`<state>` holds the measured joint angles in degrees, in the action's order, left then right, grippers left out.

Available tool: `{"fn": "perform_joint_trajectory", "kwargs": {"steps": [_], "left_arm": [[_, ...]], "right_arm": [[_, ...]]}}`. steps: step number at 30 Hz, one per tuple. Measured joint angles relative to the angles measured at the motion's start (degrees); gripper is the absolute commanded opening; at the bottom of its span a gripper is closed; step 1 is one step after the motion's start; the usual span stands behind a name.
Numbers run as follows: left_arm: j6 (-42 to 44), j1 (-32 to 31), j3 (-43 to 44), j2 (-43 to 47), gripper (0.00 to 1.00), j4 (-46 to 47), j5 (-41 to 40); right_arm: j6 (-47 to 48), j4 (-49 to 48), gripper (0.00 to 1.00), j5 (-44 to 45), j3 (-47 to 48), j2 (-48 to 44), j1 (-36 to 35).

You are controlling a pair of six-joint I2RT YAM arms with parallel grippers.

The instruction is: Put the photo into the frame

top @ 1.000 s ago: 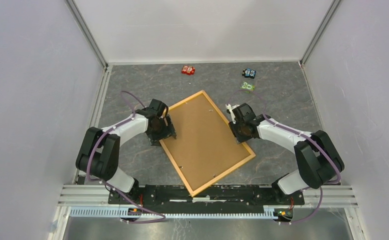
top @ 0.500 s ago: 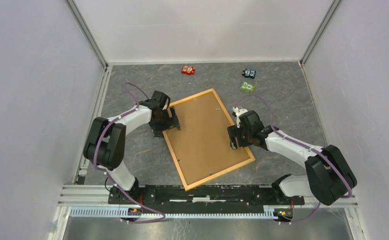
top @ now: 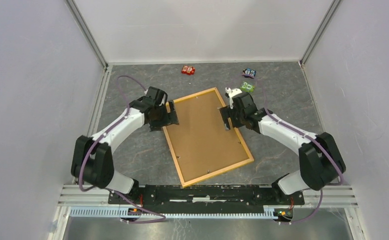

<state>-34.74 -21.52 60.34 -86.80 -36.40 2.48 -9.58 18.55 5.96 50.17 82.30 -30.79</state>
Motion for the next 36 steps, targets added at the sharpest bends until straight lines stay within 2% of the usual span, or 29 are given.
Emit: {"fn": "perform_joint_trajectory", "kwargs": {"steps": [6,13,18,28,36], "left_arm": [[-0.04,0.00,-5.81,7.26,0.83,-0.15,-0.68],[-0.55,-1.49,-13.33,7.30,0.80,0.92,1.03],[-0.85,-3.21,-13.70,6.14,0.80,2.73,1.40],[-0.87,-3.69,-13.70,4.22,0.79,4.48,2.16],[-0.87,-3.69,-13.70,3.67,0.79,5.27,2.47]], "right_arm": [[0.42,0.00,0.81,-0.37,11.15,10.75,3.61],[-4.26,1.90,0.78,-2.12,24.44,24.11,5.07],[-5.40,2.73,0.68,-4.22,31.26,30.51,5.03],[-2.71,3.41,0.68,-4.17,32.20,32.17,5.03],[0.09,3.34,0.61,-3.17,32.28,34.71,5.03]]}}
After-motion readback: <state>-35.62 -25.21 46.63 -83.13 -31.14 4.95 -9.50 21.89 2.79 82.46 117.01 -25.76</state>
